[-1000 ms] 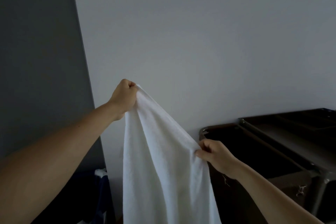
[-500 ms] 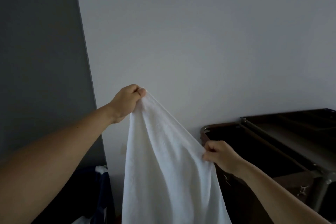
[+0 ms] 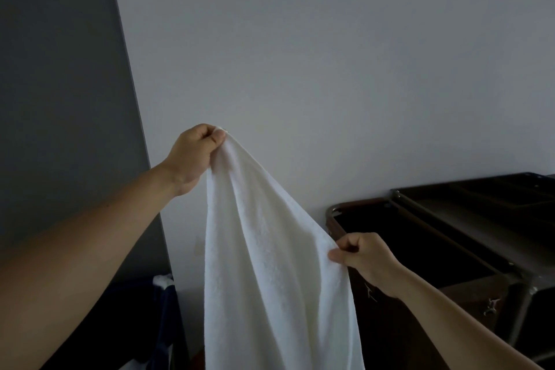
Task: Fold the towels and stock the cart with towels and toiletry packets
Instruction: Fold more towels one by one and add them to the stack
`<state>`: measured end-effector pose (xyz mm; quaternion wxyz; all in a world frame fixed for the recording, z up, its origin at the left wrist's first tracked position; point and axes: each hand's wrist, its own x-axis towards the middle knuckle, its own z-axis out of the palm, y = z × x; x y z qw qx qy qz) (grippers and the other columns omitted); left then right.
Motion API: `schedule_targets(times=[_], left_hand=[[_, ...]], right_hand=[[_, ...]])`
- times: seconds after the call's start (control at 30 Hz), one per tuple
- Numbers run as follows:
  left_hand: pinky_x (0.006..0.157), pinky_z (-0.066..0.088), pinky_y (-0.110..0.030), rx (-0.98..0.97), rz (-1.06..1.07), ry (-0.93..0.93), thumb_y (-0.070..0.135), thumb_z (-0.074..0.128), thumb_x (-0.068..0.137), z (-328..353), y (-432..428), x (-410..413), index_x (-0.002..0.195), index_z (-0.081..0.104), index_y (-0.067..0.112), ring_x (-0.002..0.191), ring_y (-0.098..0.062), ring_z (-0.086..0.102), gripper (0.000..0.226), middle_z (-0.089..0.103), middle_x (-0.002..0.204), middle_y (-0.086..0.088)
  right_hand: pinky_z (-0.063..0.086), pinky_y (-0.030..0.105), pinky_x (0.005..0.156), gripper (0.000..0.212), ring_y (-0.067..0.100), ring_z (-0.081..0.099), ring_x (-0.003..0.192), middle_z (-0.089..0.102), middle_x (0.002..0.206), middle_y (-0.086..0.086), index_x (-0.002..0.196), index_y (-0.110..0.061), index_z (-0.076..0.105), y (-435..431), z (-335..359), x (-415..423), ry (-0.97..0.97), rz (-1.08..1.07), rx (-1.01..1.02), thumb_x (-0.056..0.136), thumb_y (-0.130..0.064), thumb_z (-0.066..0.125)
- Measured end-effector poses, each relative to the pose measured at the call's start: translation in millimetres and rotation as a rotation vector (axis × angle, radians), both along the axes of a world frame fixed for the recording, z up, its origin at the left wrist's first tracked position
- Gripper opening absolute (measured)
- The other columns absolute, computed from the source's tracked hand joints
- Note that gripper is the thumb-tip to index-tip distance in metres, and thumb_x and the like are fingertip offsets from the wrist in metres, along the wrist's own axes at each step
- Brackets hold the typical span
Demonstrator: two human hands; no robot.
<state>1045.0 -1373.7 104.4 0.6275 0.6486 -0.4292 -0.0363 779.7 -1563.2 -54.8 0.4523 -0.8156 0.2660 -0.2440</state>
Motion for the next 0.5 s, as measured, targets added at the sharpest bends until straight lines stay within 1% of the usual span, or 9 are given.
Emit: schedule_targets(times=[0.07,0.17,0.23,0.3,0.33,0.37,0.43,0.47,0.5], left_hand=[[0.083,0.05,-0.033,0.02,0.006,-0.014,0.026,0.051,0.103,-5,0,2,0.097,0.067,0.016,0.088,-0.014,0.058,0.02,0.063,0.094,0.002],[0.089,0.051,-0.041,0.046,0.06,-0.05,0.029,0.051,0.103,-11,3,13,0.096,0.066,0.018,0.091,-0.016,0.057,0.02,0.062,0.097,0.001],[0.091,0.051,-0.044,0.05,0.121,-0.06,0.031,0.052,0.102,-15,5,22,0.093,0.065,0.022,0.089,-0.015,0.056,0.018,0.061,0.095,0.004],[0.094,0.051,-0.047,0.043,0.169,-0.043,0.032,0.053,0.101,-17,6,29,0.092,0.065,0.026,0.09,-0.015,0.056,0.016,0.061,0.095,0.006],[0.094,0.051,-0.048,0.039,0.184,-0.036,0.031,0.054,0.101,-19,5,31,0.091,0.065,0.028,0.09,-0.015,0.057,0.015,0.062,0.096,0.006],[0.093,0.051,-0.048,0.038,0.191,-0.031,0.031,0.054,0.101,-20,5,33,0.091,0.065,0.029,0.09,-0.015,0.057,0.015,0.062,0.095,0.007],[0.091,0.051,-0.046,0.038,0.193,-0.024,0.031,0.055,0.1,-21,4,33,0.09,0.065,0.029,0.089,-0.015,0.057,0.015,0.062,0.095,0.007],[0.09,0.051,-0.045,0.031,0.194,-0.019,0.031,0.055,0.1,-21,2,32,0.09,0.065,0.028,0.089,-0.015,0.057,0.015,0.062,0.094,0.007],[0.088,0.051,-0.042,0.017,0.199,-0.017,0.031,0.055,0.1,-21,0,31,0.09,0.065,0.028,0.088,-0.014,0.057,0.015,0.062,0.094,0.006]], right_hand=[[0.058,0.028,0.081,0.005,0.014,0.071,0.082,0.074,0.085,-0.001,0.084,-0.016,0.075,-2,-2,0,-0.022,-0.057,-0.023,0.085,-0.021,0.077],[0.059,0.029,0.082,0.005,0.012,0.07,0.083,0.074,0.087,-0.002,0.088,-0.024,0.073,-4,3,-5,-0.064,-0.076,-0.091,0.085,-0.023,0.078],[0.058,0.023,0.078,0.013,0.012,0.069,0.081,0.073,0.086,-0.004,0.092,-0.032,0.071,-3,7,-7,-0.103,-0.062,-0.159,0.085,-0.024,0.078],[0.052,0.013,0.072,0.029,0.009,0.066,0.078,0.069,0.084,-0.007,0.1,-0.044,0.063,-2,8,-7,-0.157,-0.044,-0.216,0.084,-0.024,0.078],[0.05,0.012,0.071,0.035,0.007,0.064,0.077,0.066,0.082,-0.009,0.104,-0.047,0.06,-2,6,-6,-0.167,-0.04,-0.241,0.085,-0.024,0.078],[0.049,0.012,0.07,0.033,0.006,0.063,0.077,0.065,0.082,-0.009,0.106,-0.046,0.06,0,5,-6,-0.163,-0.039,-0.262,0.086,-0.025,0.077],[0.051,0.018,0.068,0.005,0.009,0.063,0.075,0.067,0.083,-0.005,0.094,-0.029,0.069,1,0,-4,-0.083,-0.049,-0.344,0.09,-0.029,0.071],[0.051,0.019,0.065,0.01,0.011,0.063,0.073,0.068,0.081,-0.003,0.088,-0.022,0.07,2,-4,-2,-0.046,-0.058,-0.391,0.093,-0.031,0.068],[0.049,0.017,0.062,0.017,0.011,0.062,0.07,0.067,0.079,-0.002,0.084,-0.02,0.068,4,-8,1,-0.023,-0.064,-0.41,0.095,-0.032,0.064]])
